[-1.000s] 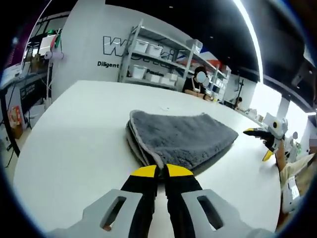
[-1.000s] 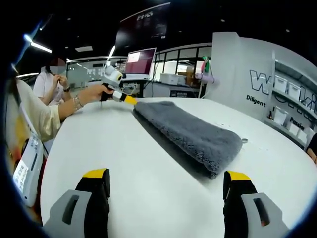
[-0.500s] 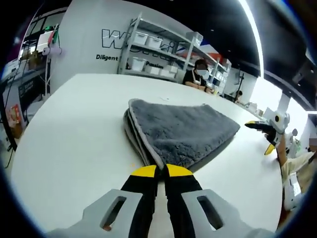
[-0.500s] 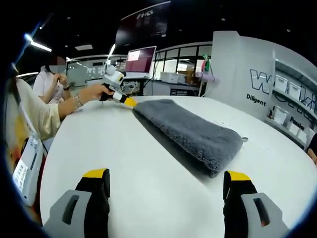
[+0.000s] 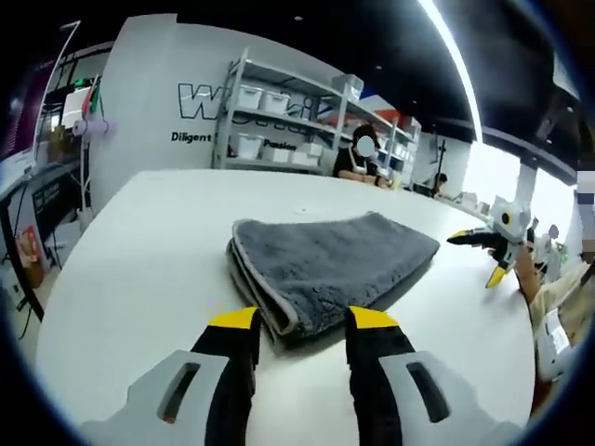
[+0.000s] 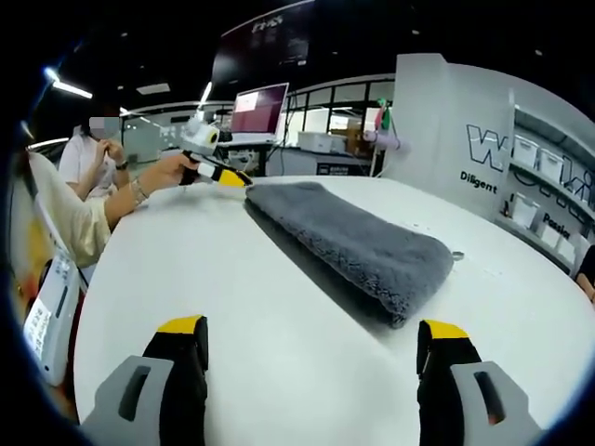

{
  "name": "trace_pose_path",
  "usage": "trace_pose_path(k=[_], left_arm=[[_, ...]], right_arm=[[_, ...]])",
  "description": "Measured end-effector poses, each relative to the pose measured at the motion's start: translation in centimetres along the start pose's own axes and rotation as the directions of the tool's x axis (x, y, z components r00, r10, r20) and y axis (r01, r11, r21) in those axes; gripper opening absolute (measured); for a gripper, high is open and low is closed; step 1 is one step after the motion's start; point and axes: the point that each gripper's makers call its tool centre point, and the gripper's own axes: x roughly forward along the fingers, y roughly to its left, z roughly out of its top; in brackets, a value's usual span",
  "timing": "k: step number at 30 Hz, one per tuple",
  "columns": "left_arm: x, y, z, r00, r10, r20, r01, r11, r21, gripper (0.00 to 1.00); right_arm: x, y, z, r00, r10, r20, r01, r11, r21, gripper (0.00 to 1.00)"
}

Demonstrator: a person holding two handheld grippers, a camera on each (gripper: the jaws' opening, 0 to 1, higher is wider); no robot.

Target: Fold the towel on the table until its edges align and the towel forms a compact rectangular stack.

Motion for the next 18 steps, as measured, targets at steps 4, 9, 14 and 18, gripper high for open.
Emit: trace_pose_path(k=[4,9,14,18], left_arm=[[-0.3,-1.3,1.4,0.997,-0.037,0.07,0.032,0.998,0.062,0.48],[-0.4,-3.1,2.2,0.988,-0.108,0.114,0.101,0.993,0.063,0.6],[0.0,-3.9,-0.2,0.992,-0.123,0.015,0.123,0.992,0.019,0.71],[-0.1,-4.0,-0.6,0.992,-0.128,-0.004,0.128,0.992,-0.009,0.78]], right_arm=[[-0.2,0.3,0.5,1.0,0.019,0.025,-0.02,1.0,0.021,0.94],[-0.2,0.0,0.3,1.0,0.01,0.019,-0.01,1.0,0.021,0.94],[-0.1,0.3,0.3,0.999,0.029,0.019,-0.029,0.999,0.024,0.95],[-0.1,0.1,0.1,1.0,0.02,0.012,-0.02,1.0,0.018,0.95]])
